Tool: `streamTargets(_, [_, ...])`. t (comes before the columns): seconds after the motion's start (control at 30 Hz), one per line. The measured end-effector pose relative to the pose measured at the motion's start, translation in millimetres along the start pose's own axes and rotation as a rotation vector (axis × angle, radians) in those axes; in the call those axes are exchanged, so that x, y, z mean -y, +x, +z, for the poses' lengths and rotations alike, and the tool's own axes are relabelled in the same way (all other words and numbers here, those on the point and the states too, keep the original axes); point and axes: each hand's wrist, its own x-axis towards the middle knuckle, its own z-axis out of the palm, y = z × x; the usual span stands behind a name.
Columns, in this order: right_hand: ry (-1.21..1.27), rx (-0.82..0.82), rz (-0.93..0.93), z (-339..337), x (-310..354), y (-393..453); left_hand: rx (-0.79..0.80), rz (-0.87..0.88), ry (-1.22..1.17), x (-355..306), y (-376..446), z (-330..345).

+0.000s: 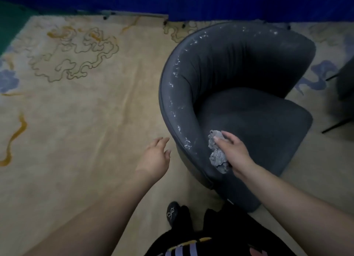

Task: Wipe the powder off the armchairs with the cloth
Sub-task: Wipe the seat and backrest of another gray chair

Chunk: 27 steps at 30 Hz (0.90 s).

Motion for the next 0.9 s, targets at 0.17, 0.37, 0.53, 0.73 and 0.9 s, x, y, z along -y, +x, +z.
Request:
streamTargets(0.17, [-0.010, -0.049, -0.032, 5, -6, -10, -0.014, 0.043, -0.053, 0, 13, -6])
streamTargets(0.37, [-0.030, -0.175, -0.146, 15, -10, -19, -0.033, 0.130, -0.042, 7, 28, -15])
streamTargets(0.53, [-0.057, -0.257, -0.126, 33, -22, -20, -0.035, 0.389, 0.134, 20, 61, -24])
streamTargets(0.73, [-0.090, -0.441, -0.118, 70, -26, -8, 0.000, 0.645, 0.225, 43, 109, -46])
streamTargets(0.9, [-0.256, -0.617, -0.094, 84, -30, -8, 0.125, 0.824, 0.457, 61, 135, -58])
